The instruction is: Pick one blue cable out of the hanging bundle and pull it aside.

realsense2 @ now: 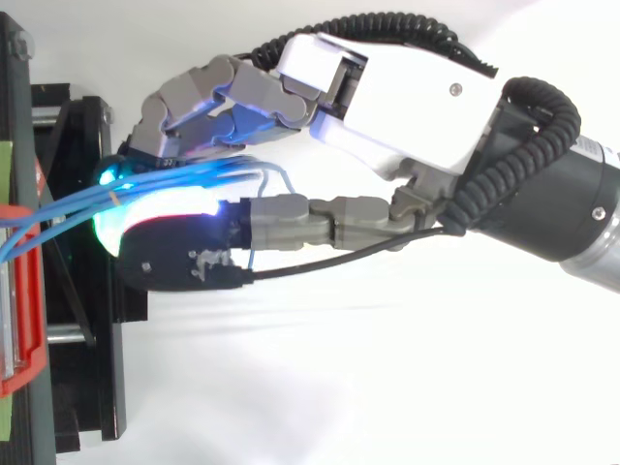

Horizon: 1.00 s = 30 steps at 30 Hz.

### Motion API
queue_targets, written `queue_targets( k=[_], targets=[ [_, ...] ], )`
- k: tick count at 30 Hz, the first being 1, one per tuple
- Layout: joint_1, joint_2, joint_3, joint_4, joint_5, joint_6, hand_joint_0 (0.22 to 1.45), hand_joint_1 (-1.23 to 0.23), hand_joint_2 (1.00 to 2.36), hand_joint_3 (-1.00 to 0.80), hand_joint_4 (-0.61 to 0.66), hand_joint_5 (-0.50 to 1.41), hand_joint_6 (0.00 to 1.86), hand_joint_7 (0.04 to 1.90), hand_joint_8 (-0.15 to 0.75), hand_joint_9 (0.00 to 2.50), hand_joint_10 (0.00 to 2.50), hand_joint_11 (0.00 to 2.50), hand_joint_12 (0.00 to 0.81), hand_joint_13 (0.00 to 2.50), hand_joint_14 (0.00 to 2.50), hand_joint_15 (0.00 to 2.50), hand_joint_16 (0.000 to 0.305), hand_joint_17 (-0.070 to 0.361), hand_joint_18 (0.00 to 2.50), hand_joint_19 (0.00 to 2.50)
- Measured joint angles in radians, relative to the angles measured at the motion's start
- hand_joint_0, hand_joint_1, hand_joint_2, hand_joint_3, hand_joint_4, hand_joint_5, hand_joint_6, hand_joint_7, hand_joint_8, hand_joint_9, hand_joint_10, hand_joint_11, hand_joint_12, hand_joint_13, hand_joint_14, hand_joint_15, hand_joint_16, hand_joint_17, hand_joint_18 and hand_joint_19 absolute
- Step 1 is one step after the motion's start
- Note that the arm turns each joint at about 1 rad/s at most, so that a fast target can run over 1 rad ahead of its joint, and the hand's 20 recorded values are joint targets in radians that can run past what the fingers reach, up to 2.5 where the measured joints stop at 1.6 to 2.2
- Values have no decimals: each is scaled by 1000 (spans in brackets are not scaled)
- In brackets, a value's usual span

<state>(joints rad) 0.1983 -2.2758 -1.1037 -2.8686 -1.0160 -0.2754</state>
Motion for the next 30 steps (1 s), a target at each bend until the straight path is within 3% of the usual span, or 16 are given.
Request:
queue_targets(
  k=[3, 5, 11, 12, 15, 18, 22, 26, 30],
  targets=[
    [0, 0, 0, 0, -1, 0, 539, -376, 1005, -431, 130, -161, 934, 740, 297, 815, 19, 639, 351, 661, 18, 423, 56, 127, 534, 401],
    [0, 0, 1, 0, -1, 1, 561, -351, 1008, -411, 116, -161, 930, 749, 291, 815, 20, 626, 347, 658, 17, 428, 55, 125, 520, 407],
    [0, 1, 5, -1, -1, 1, 580, -544, 1018, -140, 111, -157, 944, 778, 304, 818, 21, 638, 358, 667, 18, 425, 58, 130, 534, 409],
    [0, 1, 5, -1, -1, 1, 588, -665, 1010, -55, 119, -151, 960, 746, 331, 833, 19, 642, 388, 697, 15, 408, 65, 147, 593, 389],
    [0, 1, 6, -2, -1, 0, 601, -720, 1004, 11, 28, -142, 977, 720, 339, 846, 16, 640, 395, 706, 15, 413, 67, 150, 615, 378],
    [0, 1, 6, -1, -1, 0, 623, -765, 1004, 27, -57, -140, 973, 810, 320, 832, 17, 650, 382, 691, 16, 423, 65, 146, 604, 374],
    [0, 1, 7, 0, -1, -1, 668, -810, 1015, -95, -100, -166, 977, 837, 258, 749, 21, 660, 330, 625, 18, 437, 54, 122, 523, 395],
    [-1, 1, 7, 0, -1, -1, 630, -809, 1009, -376, 26, -166, 968, 754, 246, 740, 22, 650, 318, 613, 19, 434, 51, 116, 501, 403],
    [-1, 0, 7, 0, -1, -4, 512, -485, 1002, -491, 71, -155, 929, 755, 277, 800, 19, 628, 347, 641, 18, 446, 56, 127, 521, 416]
  ],
)
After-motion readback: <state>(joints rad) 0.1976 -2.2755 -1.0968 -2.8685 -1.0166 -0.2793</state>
